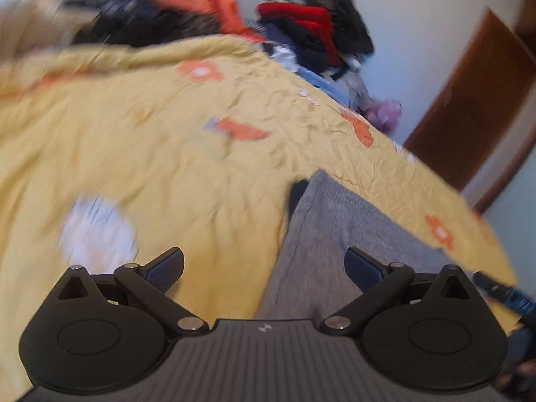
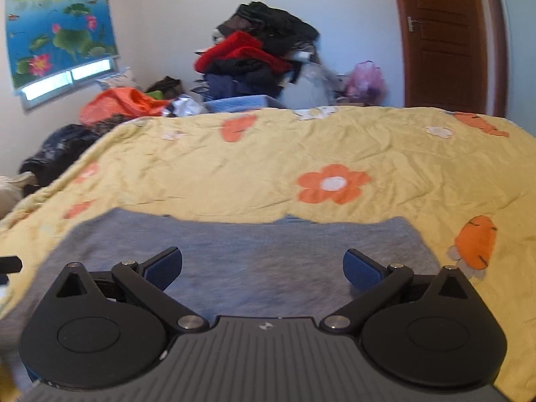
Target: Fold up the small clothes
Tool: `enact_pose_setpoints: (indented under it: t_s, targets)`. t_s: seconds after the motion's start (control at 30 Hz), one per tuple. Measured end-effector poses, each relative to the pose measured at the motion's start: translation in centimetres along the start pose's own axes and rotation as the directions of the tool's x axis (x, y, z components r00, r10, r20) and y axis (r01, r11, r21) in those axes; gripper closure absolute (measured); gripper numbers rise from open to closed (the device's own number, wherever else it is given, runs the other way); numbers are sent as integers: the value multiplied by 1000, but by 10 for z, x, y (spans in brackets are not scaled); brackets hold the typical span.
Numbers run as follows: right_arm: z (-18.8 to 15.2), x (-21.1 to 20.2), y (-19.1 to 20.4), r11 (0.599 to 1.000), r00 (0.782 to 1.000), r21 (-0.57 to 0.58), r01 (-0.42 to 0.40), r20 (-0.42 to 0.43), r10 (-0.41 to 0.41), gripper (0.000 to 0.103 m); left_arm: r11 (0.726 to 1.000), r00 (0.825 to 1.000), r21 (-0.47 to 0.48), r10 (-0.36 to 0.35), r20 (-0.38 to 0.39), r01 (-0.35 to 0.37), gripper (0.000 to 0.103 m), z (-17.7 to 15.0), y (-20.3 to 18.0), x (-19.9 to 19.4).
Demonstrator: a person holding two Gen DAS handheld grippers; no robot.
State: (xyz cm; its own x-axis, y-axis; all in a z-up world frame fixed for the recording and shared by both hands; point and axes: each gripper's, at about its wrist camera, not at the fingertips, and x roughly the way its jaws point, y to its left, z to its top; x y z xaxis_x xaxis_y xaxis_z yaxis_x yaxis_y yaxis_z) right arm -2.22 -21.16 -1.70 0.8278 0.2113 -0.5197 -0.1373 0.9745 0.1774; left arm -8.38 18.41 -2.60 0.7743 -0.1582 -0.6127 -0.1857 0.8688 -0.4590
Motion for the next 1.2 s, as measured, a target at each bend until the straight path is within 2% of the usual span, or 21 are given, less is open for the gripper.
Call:
enact_pose_setpoints:
  t_s: [0.1,0.2,0.27,0.33,0.4,0.43,0.53,0.6,0.63,0.67,0.7,0.73,0.83,0.87,0.9,0.93,1.0,1.03,1.1,1.13,1.2]
  targets:
    - [-4,-13,17,997,997,5,-75,1,75,0,989,998,-142,-55,-35,49,0,-23,23,-22]
    - [-4,-16,31,990,990,31,-141,-24,142,0,954,985,-259,-164,-43,148,0,-35,37,-26]
    - [-3,-15,42,986,985,28,-167,-34,168,0,935,980,-312,-193,-41,171,0,-35,39,-24]
    - [-3,-17,52,982,982,16,-187,-37,187,0,897,960,-373,-276,-56,236,0,-33,40,-16]
    - [-1,-19,58,978,977,19,-208,-39,209,0,842,931,-450,-360,-59,297,0,-32,41,-8]
    - [0,-21,61,976,975,18,-216,-40,216,0,837,927,-457,-369,-62,302,0,-30,40,-5]
    - [2,-25,67,973,973,11,-229,-38,229,0,843,930,-467,-354,-104,269,1,-32,37,6]
    - [4,-25,69,971,970,19,-238,-43,239,0,852,936,-453,-339,-97,261,1,-32,33,7]
    - [5,-24,69,970,969,28,-242,-51,243,0,857,940,-448,-328,-93,254,4,-33,32,7]
    - [6,-22,70,969,967,36,-246,-59,248,0,864,949,-445,-304,-88,235,20,-33,30,7]
    - [7,-19,71,967,965,45,-250,-67,253,0,879,956,-431,-274,-105,204,30,-33,29,9]
    - [8,-17,71,966,963,55,-254,-74,257,0,893,959,-410,-254,-124,184,48,-33,26,13]
    - [16,-10,76,957,954,75,-279,-93,285,0,912,961,-373,-238,-139,172,56,-32,20,15]
    - [19,-7,79,955,950,79,-286,-107,294,0,918,963,-363,-226,-148,159,81,-32,19,17]
    - [23,-2,82,952,945,81,-295,-125,304,0,930,965,-343,-198,-173,130,92,-32,16,20]
    - [28,3,87,948,938,80,-307,-145,316,0,941,968,-324,-161,-190,93,95,-33,13,23]
    - [37,14,99,939,920,70,-336,-189,343,0,959,977,-273,-124,-175,73,95,-33,5,20]
    - [42,21,106,936,911,63,-347,-216,352,0,974,983,-218,-96,-156,60,95,-33,-4,14]
    - [51,35,121,930,889,54,-365,-275,365,1,998,995,-4,-60,-82,59,96,-35,-35,-3]
    - [55,42,128,922,875,53,-383,-300,380,1,993,997,93,-64,-50,69,96,-38,-50,-10]
    - [63,56,145,905,836,53,-422,-364,411,3,966,996,245,-85,-15,86,96,-46,-75,-19]
